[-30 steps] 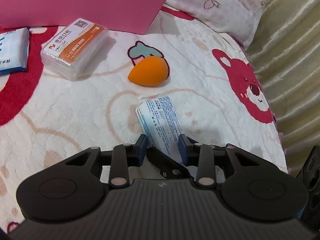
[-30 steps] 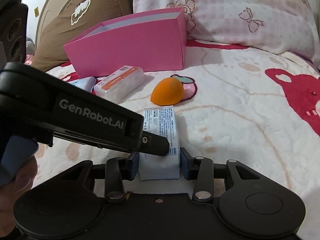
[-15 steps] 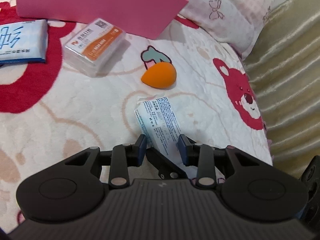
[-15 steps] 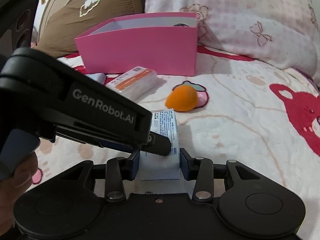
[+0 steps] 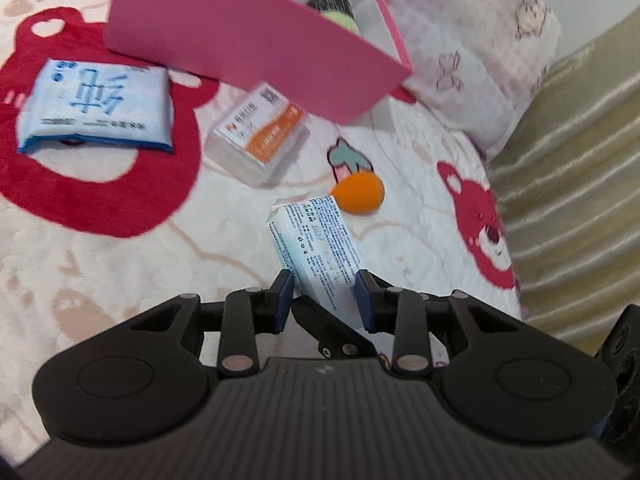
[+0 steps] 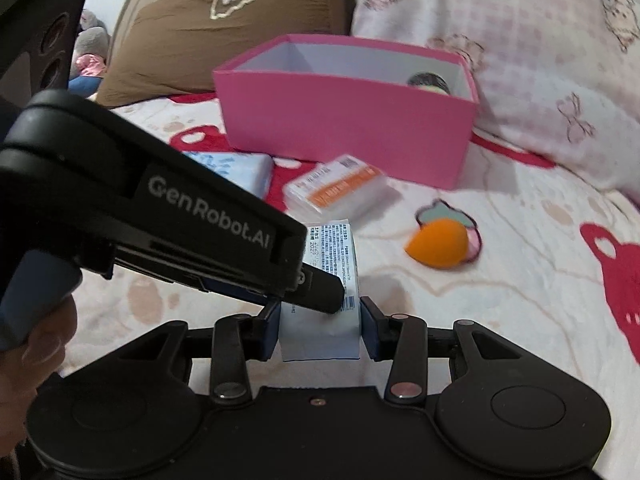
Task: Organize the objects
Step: 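Lift the white pack with the left gripper and carry it toward the pink box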
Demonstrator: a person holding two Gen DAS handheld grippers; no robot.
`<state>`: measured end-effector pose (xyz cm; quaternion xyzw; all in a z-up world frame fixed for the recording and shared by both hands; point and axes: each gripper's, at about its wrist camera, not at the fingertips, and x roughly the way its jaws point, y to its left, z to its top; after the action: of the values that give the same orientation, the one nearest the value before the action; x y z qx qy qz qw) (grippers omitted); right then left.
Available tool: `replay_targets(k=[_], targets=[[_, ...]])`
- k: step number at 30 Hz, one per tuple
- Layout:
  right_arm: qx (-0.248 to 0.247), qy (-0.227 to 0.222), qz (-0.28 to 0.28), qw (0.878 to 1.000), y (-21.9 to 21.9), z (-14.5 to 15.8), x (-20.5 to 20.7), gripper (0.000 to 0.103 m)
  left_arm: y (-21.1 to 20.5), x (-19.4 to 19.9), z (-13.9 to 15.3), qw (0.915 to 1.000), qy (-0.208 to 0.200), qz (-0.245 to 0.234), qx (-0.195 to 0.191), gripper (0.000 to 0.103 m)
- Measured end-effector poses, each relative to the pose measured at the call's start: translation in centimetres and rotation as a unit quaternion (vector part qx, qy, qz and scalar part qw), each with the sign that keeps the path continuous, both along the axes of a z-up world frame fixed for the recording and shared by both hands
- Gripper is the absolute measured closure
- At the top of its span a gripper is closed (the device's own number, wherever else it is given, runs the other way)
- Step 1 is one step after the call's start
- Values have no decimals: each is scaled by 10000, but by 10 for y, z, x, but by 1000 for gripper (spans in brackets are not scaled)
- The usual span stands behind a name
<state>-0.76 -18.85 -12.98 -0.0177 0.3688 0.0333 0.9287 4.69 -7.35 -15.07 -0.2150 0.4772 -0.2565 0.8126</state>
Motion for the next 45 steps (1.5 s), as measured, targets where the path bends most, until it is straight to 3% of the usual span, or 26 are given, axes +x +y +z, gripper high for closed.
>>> replay_targets(k=[14, 17, 19, 21, 24, 33, 45], targets=[[382, 258, 184, 9988, 25, 37, 12, 56, 31, -5, 40, 9995, 18, 81, 300, 72], [471, 339, 403, 9975, 30, 44, 17, 55, 30, -10, 49, 9981, -240, 200, 526, 72], [326, 329, 454, 9979, 36, 48, 17, 55, 33, -10, 52, 9986, -241, 227, 403, 72], [123, 246, 410, 9988, 39, 53, 18, 56, 36, -8, 55, 9990, -232, 228, 321, 72], [307, 217, 367, 9986, 36, 62, 22, 56, 39, -9, 65, 9985, -364, 237, 318, 72], [216, -317, 609, 9974, 43, 96, 25, 56, 47, -5, 109, 9957, -788, 235, 437, 72], [193, -566, 777, 9952, 42, 131, 48, 56, 50, 19, 151, 9926, -1003, 252, 642, 72]])
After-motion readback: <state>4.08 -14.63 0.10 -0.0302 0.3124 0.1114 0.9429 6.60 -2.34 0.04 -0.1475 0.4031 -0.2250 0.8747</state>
